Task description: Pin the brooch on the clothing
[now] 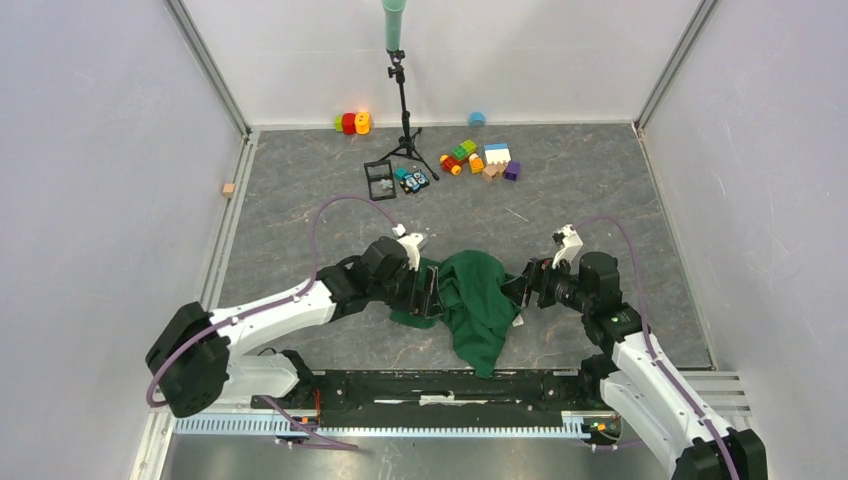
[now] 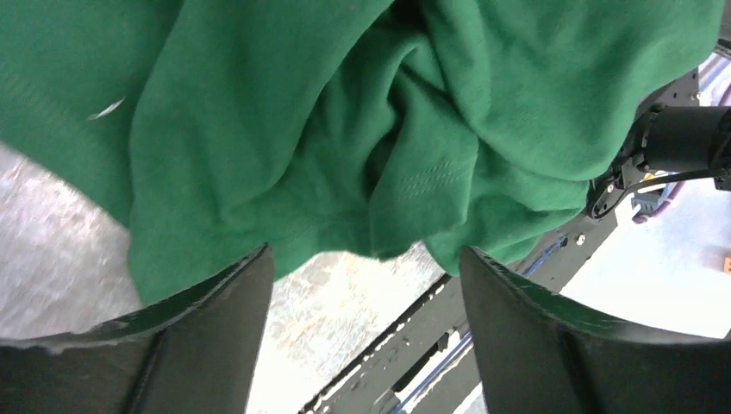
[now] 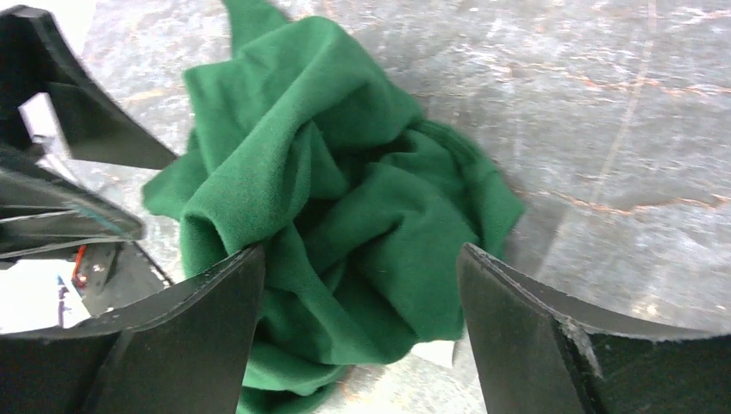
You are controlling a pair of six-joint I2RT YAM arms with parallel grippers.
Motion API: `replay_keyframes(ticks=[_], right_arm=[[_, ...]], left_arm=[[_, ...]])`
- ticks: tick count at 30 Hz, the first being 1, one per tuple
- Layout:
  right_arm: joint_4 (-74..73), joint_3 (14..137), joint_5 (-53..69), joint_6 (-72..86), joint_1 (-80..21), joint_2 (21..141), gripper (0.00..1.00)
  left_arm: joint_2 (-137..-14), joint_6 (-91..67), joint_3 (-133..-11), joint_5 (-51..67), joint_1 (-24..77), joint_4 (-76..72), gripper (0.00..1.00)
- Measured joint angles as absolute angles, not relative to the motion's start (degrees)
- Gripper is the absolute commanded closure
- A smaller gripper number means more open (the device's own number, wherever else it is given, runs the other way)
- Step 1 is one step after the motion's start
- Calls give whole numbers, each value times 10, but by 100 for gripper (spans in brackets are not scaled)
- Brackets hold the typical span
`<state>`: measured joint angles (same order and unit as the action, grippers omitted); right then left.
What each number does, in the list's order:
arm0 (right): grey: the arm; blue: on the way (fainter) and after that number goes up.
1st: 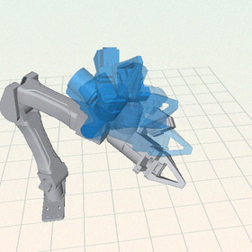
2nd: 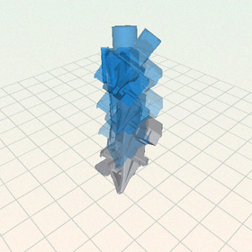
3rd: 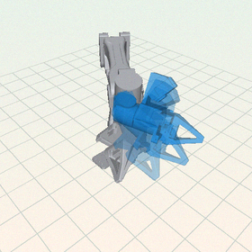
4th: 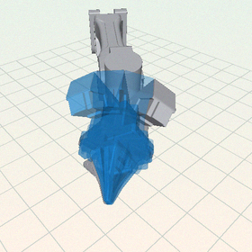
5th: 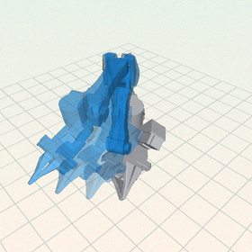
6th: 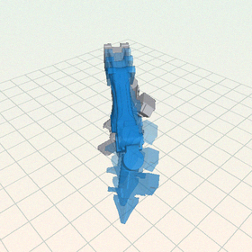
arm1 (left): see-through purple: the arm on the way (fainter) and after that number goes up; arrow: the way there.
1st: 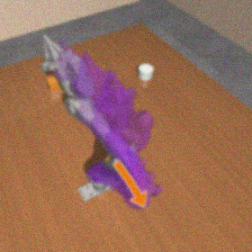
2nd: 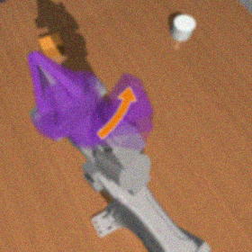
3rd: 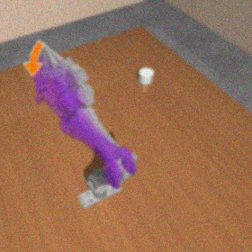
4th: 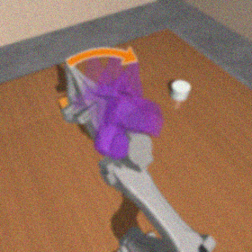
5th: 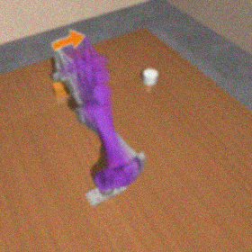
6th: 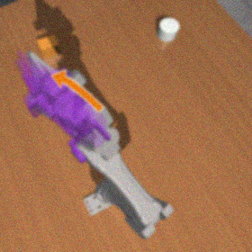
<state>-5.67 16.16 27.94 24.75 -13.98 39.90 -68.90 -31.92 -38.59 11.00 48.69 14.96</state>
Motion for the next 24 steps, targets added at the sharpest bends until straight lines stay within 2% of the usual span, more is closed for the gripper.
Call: replay_keyframes(ticks=[4,7,10,14,16,24], right_arm=[[-37,161,281,273,-172,394,19],[-34,160,280,285,-187,393,25],[-30,158,283,292,-195,393,27],[-26,155,291,297,-201,395,18],[-27,155,296,298,-203,394,15],[-64,182,305,268,-205,376,16]], left_arm=[[-734,-328,-386,136,487,102,31],[-751,-334,-386,150,487,83,51],[-754,-341,-386,158,487,64,66],[-751,-346,-383,154,487,48,67],[-744,-347,-380,148,487,48,71],[-728,-348,-379,115,487,46,89]])
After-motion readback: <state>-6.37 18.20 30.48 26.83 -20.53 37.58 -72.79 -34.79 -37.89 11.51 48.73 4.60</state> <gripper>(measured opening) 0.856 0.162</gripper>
